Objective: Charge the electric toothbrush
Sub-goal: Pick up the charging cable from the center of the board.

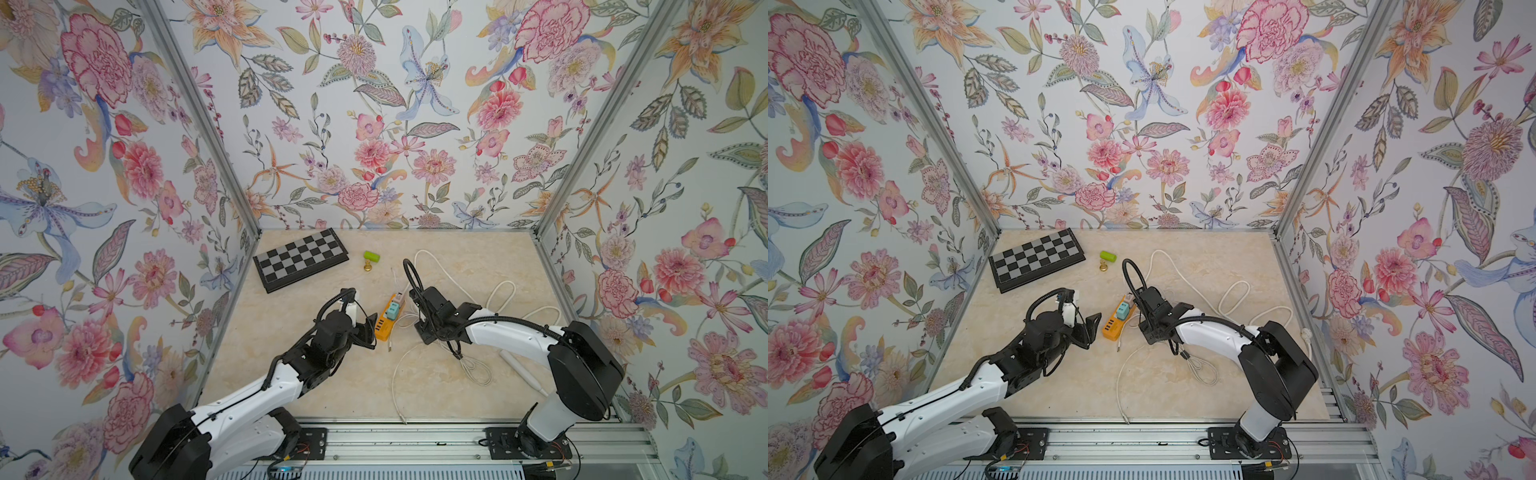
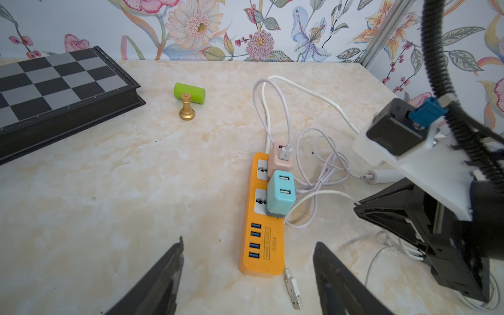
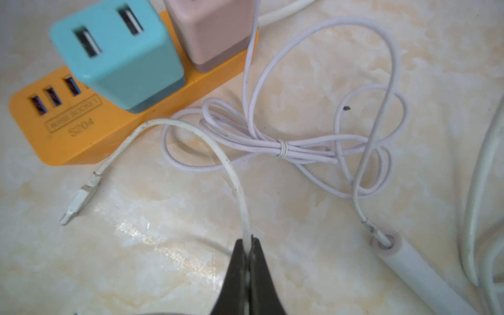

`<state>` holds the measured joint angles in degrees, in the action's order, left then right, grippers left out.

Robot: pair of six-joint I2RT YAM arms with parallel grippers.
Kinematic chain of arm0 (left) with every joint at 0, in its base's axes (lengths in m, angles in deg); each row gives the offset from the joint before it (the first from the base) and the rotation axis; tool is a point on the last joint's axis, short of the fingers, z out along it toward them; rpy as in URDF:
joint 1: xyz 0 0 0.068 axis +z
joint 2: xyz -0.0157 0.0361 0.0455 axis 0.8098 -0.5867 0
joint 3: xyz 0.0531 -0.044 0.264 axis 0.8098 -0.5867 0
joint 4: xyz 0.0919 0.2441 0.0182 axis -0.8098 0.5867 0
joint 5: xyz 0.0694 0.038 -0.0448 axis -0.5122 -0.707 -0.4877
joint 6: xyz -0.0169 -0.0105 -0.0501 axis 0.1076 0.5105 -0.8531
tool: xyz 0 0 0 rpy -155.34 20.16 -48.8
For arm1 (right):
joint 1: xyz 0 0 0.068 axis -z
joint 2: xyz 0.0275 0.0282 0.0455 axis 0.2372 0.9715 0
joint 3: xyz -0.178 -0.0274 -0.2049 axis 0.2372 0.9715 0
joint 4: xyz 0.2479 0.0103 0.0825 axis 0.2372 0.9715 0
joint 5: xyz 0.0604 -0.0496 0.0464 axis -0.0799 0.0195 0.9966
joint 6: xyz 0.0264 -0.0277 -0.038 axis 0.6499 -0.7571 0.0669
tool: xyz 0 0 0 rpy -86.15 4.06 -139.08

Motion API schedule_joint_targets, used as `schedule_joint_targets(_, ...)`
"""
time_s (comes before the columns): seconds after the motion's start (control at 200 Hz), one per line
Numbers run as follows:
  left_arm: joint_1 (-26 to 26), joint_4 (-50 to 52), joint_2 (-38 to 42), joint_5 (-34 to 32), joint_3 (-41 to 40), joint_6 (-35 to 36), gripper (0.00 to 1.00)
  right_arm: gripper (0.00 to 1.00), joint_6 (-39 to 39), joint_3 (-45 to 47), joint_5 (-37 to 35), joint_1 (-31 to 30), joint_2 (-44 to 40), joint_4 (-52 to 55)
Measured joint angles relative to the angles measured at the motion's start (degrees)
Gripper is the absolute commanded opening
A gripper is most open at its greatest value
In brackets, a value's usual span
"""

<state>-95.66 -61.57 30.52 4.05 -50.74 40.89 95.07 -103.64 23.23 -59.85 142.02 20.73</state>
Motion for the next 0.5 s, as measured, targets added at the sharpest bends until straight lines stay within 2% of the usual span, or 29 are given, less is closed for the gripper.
schedule_joint_targets(0.265,0.0,1.4,3.4,1.1,3.2,3.8,0.73,0.0,-8.3,0.4,0.8,1.2,-13.8,-0.9)
schedule_joint_targets(0.5,0.0,1.0,3.5,3.7,3.3,4.2,0.7,0.0,-11.8,3.9,7.1,7.5,-24.9,-7.2)
